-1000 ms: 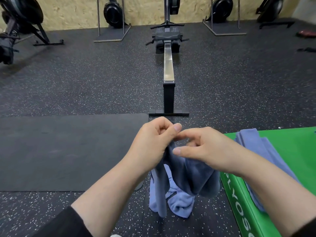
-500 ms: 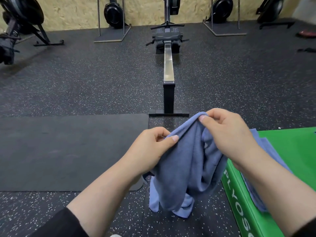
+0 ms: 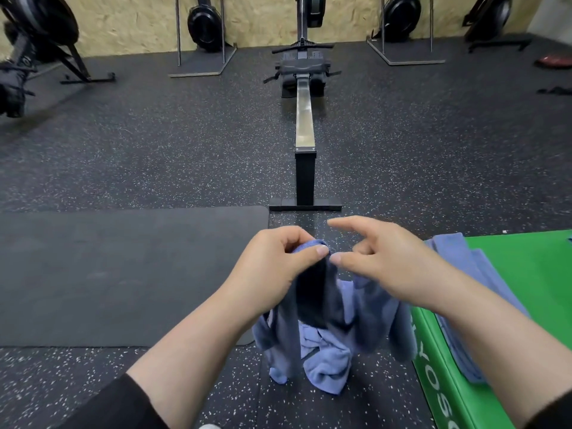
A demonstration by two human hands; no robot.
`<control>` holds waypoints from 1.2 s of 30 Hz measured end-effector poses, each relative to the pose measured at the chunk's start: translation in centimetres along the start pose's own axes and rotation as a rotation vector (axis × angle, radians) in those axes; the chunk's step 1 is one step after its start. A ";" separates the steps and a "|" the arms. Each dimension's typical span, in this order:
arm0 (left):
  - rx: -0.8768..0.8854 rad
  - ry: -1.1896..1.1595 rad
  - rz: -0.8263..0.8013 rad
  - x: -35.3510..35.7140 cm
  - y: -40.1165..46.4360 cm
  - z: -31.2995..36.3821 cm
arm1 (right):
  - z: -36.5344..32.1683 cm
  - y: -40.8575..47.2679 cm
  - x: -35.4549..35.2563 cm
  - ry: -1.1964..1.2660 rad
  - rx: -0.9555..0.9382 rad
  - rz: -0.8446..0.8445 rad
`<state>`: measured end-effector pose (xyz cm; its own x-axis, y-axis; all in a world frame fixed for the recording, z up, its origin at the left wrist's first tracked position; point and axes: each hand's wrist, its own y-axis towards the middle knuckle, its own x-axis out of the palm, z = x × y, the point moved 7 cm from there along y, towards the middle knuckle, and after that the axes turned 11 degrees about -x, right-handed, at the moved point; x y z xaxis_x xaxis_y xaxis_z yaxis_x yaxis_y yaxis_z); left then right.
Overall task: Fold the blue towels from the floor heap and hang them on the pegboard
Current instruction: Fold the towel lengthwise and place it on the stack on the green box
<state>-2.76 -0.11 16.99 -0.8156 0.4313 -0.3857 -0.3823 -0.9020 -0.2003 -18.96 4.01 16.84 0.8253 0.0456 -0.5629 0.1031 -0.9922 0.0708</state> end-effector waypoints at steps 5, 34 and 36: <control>0.026 0.032 -0.033 0.5 -0.2 0.4 | -0.5 0.1 0.8 -0.030 -0.069 -0.021; 0.041 0.065 -0.018 0.5 0.0 0.3 | -0.8 0.2 1.4 -0.106 -0.063 -0.058; 0.051 0.028 -0.025 0.5 -0.1 0.4 | -0.6 0.2 1.4 -0.096 -0.055 -0.030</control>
<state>-3.28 0.16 17.13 -0.7932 0.4537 -0.4062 -0.4250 -0.8902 -0.1643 -17.46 3.96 16.61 0.7648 0.0610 -0.6414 0.1591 -0.9826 0.0963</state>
